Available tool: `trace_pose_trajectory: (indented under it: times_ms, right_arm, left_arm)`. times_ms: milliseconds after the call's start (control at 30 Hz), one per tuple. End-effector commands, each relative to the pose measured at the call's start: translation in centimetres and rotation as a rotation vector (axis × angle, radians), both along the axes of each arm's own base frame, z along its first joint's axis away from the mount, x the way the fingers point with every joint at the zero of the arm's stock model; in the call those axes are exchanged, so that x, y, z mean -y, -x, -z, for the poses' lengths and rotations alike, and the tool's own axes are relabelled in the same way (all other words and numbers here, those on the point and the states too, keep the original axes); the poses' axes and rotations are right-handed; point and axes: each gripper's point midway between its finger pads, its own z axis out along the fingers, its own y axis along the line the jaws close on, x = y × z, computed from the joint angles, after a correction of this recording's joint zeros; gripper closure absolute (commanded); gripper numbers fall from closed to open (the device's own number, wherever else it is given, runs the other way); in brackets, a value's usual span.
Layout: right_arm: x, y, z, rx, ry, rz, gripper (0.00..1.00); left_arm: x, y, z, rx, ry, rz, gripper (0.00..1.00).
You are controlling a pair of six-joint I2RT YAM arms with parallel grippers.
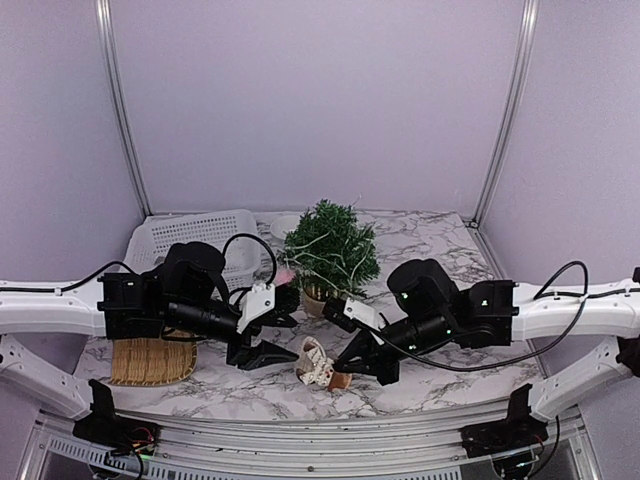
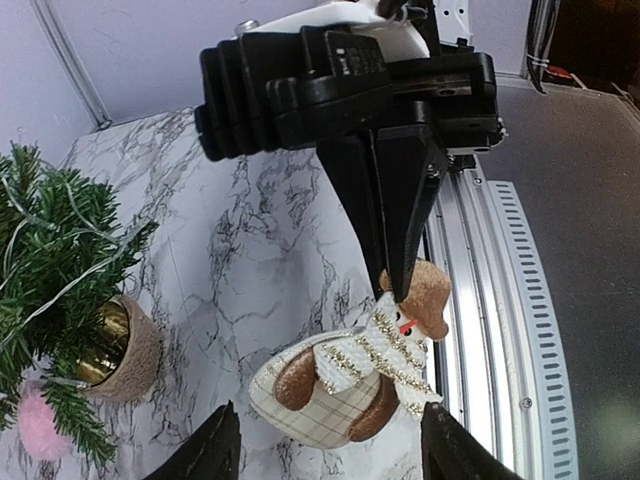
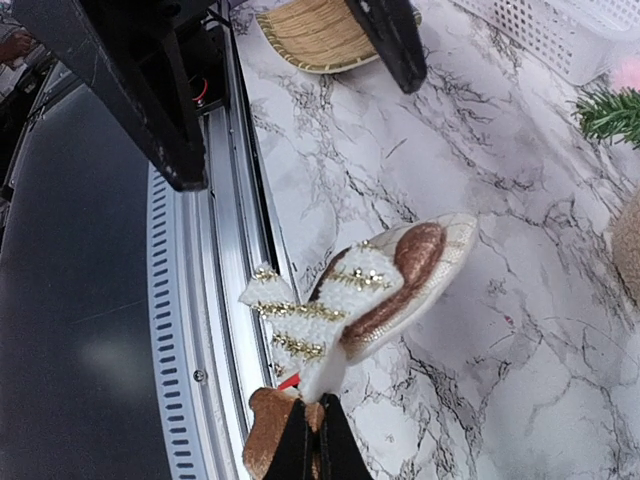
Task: Decorate the small christmas tree
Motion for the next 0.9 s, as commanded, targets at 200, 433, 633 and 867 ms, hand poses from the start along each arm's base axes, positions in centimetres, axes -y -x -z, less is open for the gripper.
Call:
trace_pose_trajectory:
  times_ms: [200,433,633,867]
  right_arm:
    - [-0.7,1.3,-3.1,0.070,-0.047,-0.112,1.00]
    - [-0.9,2.1,-3.5,0.056,-0.040,-0.163,1.00]
    - [-1.2,2.5,-4.1,0.056,-0.056,-0.191,1.00]
    - [-1.3,2.2,-4.3,0.074,-0.048,-0.183,1.00]
  left_arm:
    - [3.3,3.2,0.0,0.059,0.050,0.207,0.43]
    - [4.5,3.7,0.5,0.099,0.043,0.222,0.43]
    - [4.8,4.1,1.6,0.112,0.020,0.235,0.58]
    - [4.4,3.8,1.5,0.119,0.047,0.190,1.00]
